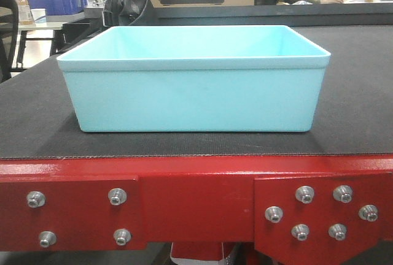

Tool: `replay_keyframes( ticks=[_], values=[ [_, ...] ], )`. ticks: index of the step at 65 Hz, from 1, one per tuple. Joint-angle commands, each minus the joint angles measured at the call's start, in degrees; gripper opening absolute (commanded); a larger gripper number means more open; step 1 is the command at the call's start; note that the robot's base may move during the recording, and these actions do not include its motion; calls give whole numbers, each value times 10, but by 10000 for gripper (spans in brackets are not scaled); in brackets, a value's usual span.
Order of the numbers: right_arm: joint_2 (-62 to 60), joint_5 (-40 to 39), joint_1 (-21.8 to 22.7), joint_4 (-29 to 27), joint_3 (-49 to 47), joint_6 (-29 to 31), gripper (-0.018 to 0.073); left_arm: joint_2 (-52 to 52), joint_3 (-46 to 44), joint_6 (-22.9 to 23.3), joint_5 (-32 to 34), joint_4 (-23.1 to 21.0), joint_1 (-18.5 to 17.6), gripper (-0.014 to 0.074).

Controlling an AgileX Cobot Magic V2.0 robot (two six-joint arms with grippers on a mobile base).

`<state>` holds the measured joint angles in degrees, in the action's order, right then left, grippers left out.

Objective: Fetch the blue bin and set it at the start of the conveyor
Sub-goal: 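Open both grippers and lift them away from the bin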

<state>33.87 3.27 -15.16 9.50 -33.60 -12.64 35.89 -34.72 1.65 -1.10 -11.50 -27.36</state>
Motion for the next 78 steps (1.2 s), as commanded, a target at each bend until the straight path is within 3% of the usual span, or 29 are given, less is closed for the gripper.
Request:
replay_keyframes(
  ticks=[1, 21, 47, 56, 61, 67, 78],
  values=[
    [-35, -18, 0, -3, 1, 4, -160, -29, 1, -2, 5, 2, -3, -111],
    [-105, -23, 0, -3, 1, 4, -160, -66, 1, -2, 5, 2, -3, -111],
    [-106, -21, 4, -3, 3, 4, -160, -66, 1, -2, 6, 2, -3, -111],
    [-108, -20, 54, -51, 38, 16, -160, -66, 1, -2, 6, 2, -3, -111],
    [-119, -20, 96, -71, 67, 86, -160, -66, 1, -2, 6, 2, -3, -111],
    [-146, -19, 136, -132, 115, 172, -160, -66, 1, -2, 5, 2, -3, -111],
    [-196, -22, 174, -141, 204, 173, -160, -66, 1, -2, 5, 2, -3, -111]
  ],
)
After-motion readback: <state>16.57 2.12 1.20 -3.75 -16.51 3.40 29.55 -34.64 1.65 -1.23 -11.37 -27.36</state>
